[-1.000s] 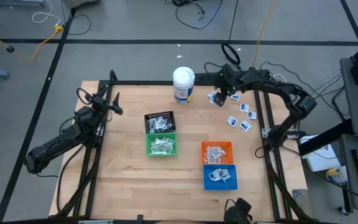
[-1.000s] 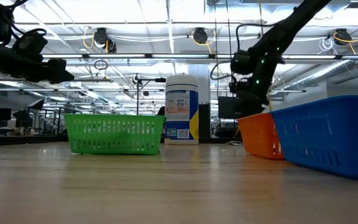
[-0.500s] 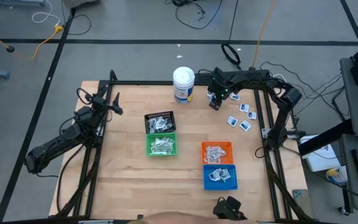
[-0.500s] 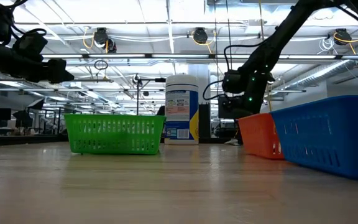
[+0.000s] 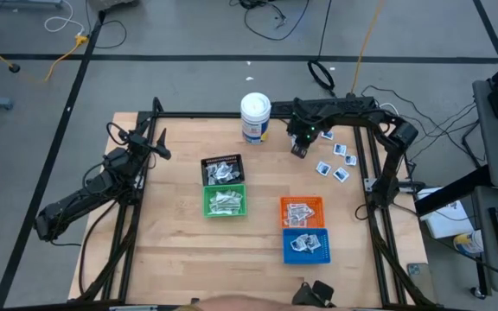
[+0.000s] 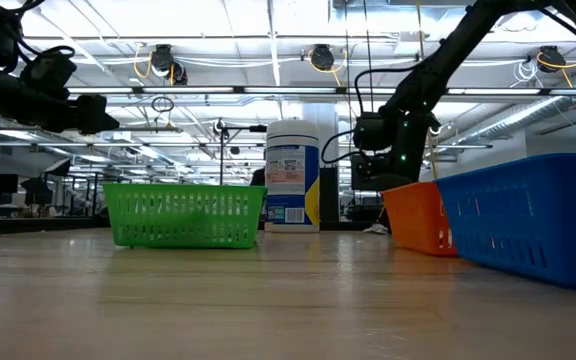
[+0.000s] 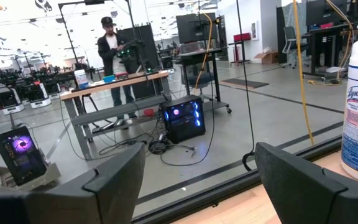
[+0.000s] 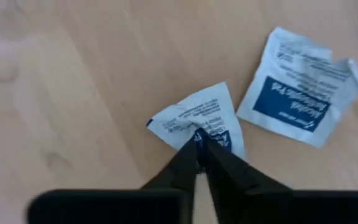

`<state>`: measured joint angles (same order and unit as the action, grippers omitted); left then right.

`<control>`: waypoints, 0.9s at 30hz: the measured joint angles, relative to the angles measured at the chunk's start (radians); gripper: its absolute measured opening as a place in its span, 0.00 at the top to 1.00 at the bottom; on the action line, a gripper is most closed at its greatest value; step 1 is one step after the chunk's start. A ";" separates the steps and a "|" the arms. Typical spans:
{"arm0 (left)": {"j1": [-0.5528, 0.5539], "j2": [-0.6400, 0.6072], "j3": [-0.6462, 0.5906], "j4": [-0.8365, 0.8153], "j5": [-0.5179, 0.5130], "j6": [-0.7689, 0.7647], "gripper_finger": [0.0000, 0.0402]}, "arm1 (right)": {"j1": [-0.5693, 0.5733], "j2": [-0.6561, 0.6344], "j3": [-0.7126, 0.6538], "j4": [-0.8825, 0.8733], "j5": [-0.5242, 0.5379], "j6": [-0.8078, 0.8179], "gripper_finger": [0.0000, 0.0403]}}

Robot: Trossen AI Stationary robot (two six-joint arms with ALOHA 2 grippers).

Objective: Pick & Place First Aid Supplies
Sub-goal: Put the blue pad into the blue bin

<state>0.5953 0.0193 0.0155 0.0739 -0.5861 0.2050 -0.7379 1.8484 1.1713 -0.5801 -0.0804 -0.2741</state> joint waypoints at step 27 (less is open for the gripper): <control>0.000 0.000 0.000 0.000 0.000 0.000 0.24 | 0.115 -0.325 -0.002 -0.232 0.027 0.294 1.00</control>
<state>0.5953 0.0193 0.0158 0.0738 -0.5861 0.2050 -0.6233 1.5234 1.1690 -0.8123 -0.0534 0.0197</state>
